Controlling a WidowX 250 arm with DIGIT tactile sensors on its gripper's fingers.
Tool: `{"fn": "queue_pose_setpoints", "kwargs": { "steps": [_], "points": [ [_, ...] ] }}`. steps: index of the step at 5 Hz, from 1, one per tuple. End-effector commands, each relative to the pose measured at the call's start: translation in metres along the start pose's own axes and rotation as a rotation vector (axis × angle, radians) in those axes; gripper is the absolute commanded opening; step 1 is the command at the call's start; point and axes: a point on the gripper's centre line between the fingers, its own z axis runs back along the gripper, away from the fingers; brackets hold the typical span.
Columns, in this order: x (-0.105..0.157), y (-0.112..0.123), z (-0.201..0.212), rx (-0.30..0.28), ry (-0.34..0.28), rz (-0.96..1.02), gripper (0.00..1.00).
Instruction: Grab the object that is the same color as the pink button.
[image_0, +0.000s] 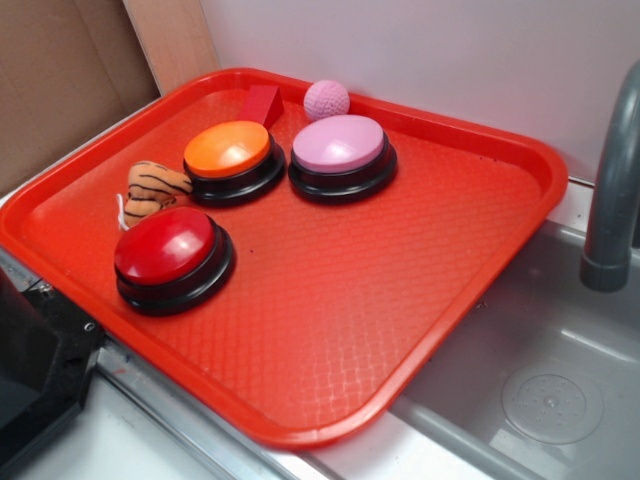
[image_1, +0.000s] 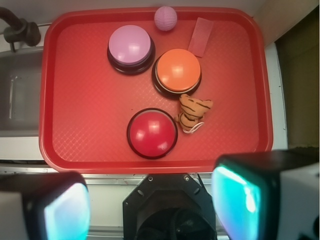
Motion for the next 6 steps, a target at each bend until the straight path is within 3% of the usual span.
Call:
{"fn": "queue_pose_setpoints", "kwargs": {
  "steps": [1, 2, 3, 5, 6],
  "points": [
    [0.000, 0.000, 0.000, 0.000, 0.000, 0.000, 1.00],
    [0.025, 0.002, -0.018, -0.005, -0.038, 0.011, 1.00],
    [0.043, 0.003, -0.038, 0.036, -0.086, 0.059, 1.00],
    [0.096, 0.024, -0.091, 0.014, -0.171, 0.194, 1.00],
    [0.127, 0.034, -0.115, -0.028, -0.213, 0.235, 1.00]
  ]
}}
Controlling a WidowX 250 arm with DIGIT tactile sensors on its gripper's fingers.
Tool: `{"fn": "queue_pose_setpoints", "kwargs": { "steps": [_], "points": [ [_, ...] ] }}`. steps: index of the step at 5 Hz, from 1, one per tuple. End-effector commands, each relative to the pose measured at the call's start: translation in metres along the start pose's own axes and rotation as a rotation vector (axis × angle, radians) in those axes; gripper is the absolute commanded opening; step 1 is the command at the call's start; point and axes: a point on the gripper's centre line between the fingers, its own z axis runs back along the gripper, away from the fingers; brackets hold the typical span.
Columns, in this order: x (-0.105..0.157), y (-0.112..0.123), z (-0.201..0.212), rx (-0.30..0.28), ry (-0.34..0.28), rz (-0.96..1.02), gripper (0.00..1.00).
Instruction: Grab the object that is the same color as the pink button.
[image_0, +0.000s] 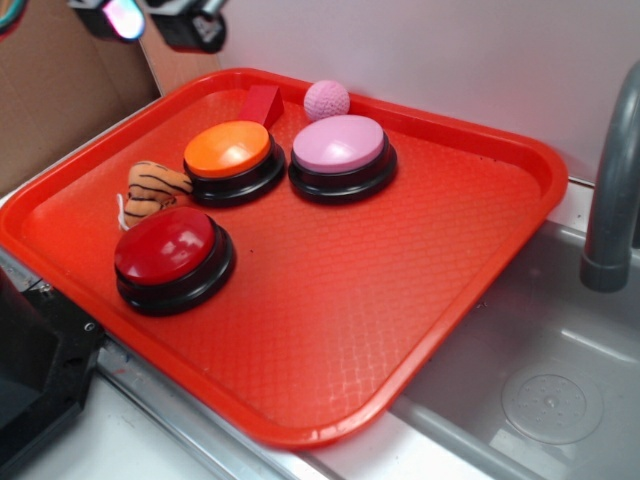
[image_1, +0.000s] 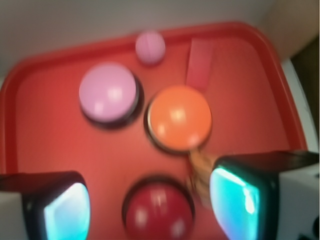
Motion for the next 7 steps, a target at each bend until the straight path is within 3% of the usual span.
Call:
{"fn": "queue_pose_setpoints", "kwargs": {
  "steps": [1, 2, 4, 6, 7],
  "points": [
    [0.060, 0.004, -0.036, -0.075, -0.095, 0.049, 1.00],
    [0.098, 0.010, -0.065, -0.117, -0.121, 0.061, 1.00],
    [0.129, 0.013, -0.101, -0.042, -0.115, 0.057, 1.00],
    [0.119, 0.015, -0.115, -0.064, -0.078, 0.005, 1.00],
    [0.112, 0.014, -0.123, -0.046, -0.053, -0.011, 1.00]
  ]
}}
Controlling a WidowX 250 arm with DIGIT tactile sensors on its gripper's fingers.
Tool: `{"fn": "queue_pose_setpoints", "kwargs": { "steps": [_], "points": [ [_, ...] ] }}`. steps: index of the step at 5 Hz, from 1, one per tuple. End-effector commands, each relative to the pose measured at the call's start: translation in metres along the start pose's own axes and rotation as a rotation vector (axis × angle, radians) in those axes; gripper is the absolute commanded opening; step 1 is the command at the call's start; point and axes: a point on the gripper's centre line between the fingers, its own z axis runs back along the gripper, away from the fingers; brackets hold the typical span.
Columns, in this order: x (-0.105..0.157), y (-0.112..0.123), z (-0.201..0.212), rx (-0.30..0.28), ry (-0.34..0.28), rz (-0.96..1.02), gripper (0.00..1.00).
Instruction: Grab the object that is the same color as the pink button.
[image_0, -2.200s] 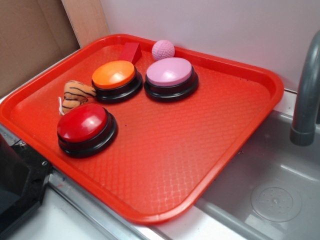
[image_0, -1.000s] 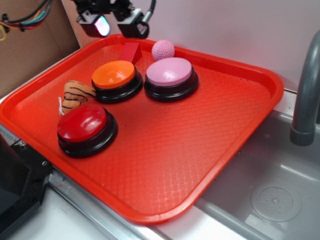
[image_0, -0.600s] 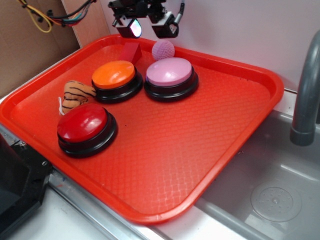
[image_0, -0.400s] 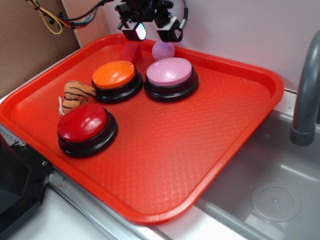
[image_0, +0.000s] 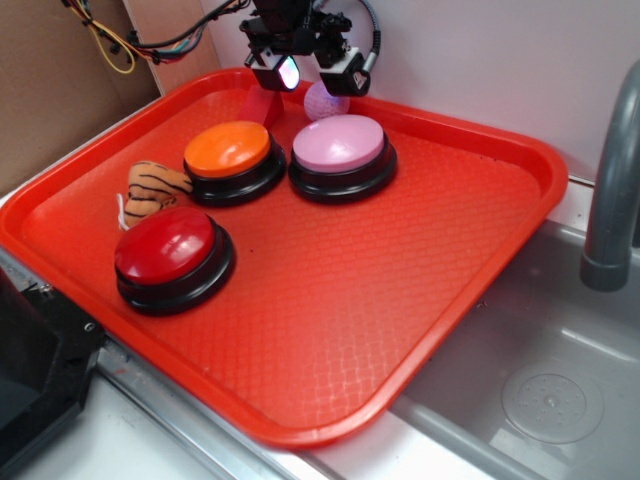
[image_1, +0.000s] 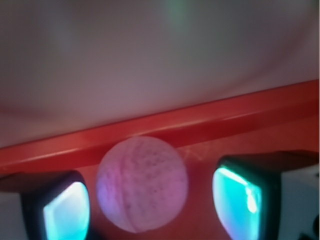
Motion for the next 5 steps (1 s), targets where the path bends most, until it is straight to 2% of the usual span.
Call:
{"fn": "queue_pose_setpoints", "kwargs": {
  "steps": [1, 2, 3, 4, 5],
  "points": [
    [0.000, 0.001, -0.001, 0.027, -0.011, -0.032, 1.00],
    [-0.002, 0.002, 0.000, 0.032, -0.005, -0.014, 0.00],
    [0.000, 0.002, 0.008, 0.041, -0.002, 0.000, 0.00],
    [0.004, 0.000, 0.015, 0.070, 0.048, -0.005, 0.00],
    [0.003, -0.012, 0.047, 0.132, 0.061, -0.010, 0.00]
  ]
}}
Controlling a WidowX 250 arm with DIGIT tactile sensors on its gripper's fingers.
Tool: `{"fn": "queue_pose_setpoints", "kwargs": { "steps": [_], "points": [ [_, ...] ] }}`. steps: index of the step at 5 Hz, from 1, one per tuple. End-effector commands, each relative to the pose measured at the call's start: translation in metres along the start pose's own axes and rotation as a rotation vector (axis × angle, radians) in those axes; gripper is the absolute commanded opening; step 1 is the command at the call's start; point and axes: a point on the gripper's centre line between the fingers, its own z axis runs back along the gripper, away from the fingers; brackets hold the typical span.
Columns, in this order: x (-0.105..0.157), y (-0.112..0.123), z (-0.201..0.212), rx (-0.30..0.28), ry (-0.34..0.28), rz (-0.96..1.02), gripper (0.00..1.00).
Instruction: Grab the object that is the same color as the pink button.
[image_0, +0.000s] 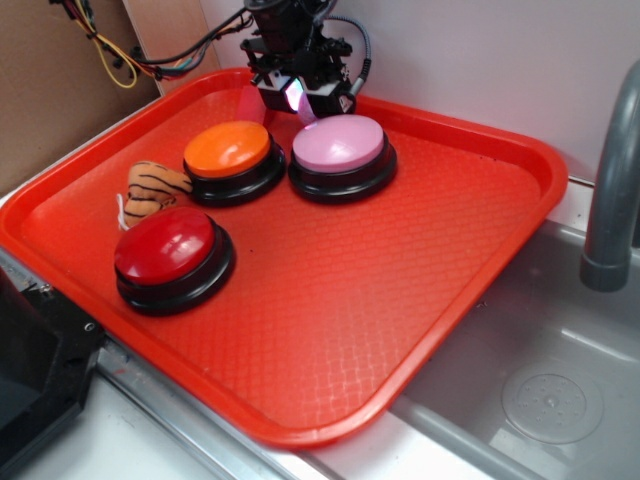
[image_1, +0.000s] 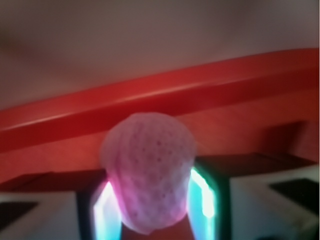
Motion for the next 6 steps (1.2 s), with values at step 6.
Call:
{"fn": "queue_pose_setpoints", "kwargs": {
  "steps": [6],
  "points": [
    [-0.123, -0.052, 0.155, -0.102, 0.027, -0.125, 0.00]
  ]
}}
